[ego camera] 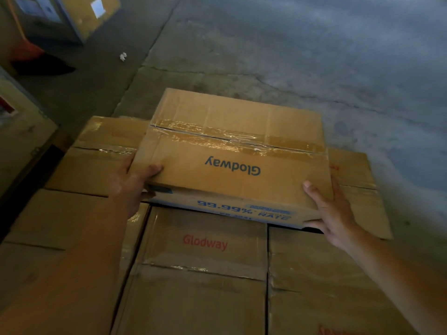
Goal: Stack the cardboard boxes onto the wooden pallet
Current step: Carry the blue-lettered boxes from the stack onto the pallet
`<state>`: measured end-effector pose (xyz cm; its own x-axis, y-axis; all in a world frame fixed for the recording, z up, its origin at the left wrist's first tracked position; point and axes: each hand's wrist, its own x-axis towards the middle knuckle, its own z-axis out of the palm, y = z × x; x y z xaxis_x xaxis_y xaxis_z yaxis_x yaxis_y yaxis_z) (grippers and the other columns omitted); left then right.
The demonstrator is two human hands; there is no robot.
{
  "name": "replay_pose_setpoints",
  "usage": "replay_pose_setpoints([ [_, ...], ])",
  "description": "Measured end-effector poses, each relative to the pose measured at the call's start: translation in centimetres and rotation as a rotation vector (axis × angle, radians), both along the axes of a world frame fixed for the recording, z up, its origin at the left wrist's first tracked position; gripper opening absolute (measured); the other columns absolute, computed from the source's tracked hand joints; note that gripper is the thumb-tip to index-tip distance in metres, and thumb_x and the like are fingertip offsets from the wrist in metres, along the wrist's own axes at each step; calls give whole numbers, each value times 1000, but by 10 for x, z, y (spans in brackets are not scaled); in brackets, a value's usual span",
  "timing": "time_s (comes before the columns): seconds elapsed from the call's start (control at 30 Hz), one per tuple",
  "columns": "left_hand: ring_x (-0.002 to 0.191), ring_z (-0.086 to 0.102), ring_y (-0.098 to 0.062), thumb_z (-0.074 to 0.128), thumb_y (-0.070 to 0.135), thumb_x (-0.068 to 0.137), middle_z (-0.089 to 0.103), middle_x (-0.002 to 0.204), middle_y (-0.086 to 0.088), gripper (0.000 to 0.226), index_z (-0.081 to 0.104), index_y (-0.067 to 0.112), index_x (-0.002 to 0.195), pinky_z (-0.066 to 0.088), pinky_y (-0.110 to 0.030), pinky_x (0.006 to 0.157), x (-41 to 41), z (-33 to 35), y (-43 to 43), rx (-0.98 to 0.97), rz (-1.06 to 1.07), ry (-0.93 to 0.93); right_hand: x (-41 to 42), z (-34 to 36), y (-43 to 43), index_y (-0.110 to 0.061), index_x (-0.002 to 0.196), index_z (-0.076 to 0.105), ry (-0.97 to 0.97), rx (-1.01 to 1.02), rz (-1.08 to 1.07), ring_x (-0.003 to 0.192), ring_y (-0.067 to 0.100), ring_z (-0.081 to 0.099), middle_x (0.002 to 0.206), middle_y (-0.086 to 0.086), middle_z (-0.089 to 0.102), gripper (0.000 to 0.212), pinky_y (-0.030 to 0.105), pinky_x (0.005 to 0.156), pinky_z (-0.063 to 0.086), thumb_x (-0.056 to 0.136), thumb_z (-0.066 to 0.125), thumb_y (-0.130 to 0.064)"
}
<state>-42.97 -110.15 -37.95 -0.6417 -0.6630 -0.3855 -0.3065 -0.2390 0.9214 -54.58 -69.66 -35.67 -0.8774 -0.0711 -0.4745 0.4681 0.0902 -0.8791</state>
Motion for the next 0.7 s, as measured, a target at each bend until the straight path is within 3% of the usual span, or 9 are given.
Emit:
replay_pose_setpoints([
  [0.07,101,66,-28,84,28,74,65,116,1,66,56,34,134,60,-45,66,1,0,2,3,7,7,-1,1,-2,-65,128,46,-4,9,8,96,8,64,113,-25,62,69,47,57,61,72,82,-47],
  [0.13,98,67,-27,84,27,75,67,116,-1,67,55,33,135,59,-41,63,2,0,4,7,9,15,-1,3,-2,-60,136,42,-7,18,3,97,9,63,116,-22,61,79,49,59,61,69,82,-49],
  [0.3,106,65,-31,86,32,72,65,121,-1,73,54,35,137,57,-41,63,3,1,7,8,37,-2,-2,2,-1,-66,126,42,-10,42,-6,100,12,63,116,-22,61,71,62,76,57,69,82,-50],
  [0.43,105,65,-30,86,34,72,64,121,1,73,54,37,136,58,-38,59,4,3,11,-29,47,-1,-1,1,1,-72,110,48,-9,45,11,99,10,63,113,-25,61,57,61,74,58,67,82,-54],
  [0.47,107,64,-29,86,36,71,63,123,2,75,52,37,138,59,-41,62,4,4,12,-53,54,-13,-1,1,1,-72,108,51,-6,56,15,100,12,63,112,-26,61,55,60,74,58,66,82,-56],
  [0.53,115,59,-26,86,40,71,58,129,3,82,47,36,143,58,-51,80,1,8,15,-156,75,-72,-3,3,2,-64,125,49,11,101,29,104,19,62,115,-23,60,66,66,81,54,68,80,-59],
  [0.6,123,54,-27,85,41,73,54,137,-2,91,38,29,149,50,-50,98,-2,16,19,-343,84,-173,-6,6,4,-52,141,40,30,183,67,107,19,54,113,-24,56,78,63,87,48,73,77,-61],
  [0.7,131,48,-32,82,39,77,47,146,-10,94,28,30,153,44,-49,104,1,34,37,-524,93,-295,-10,15,9,-42,154,24,89,326,115,127,22,47,140,-16,47,92,52,103,41,78,73,-61],
])
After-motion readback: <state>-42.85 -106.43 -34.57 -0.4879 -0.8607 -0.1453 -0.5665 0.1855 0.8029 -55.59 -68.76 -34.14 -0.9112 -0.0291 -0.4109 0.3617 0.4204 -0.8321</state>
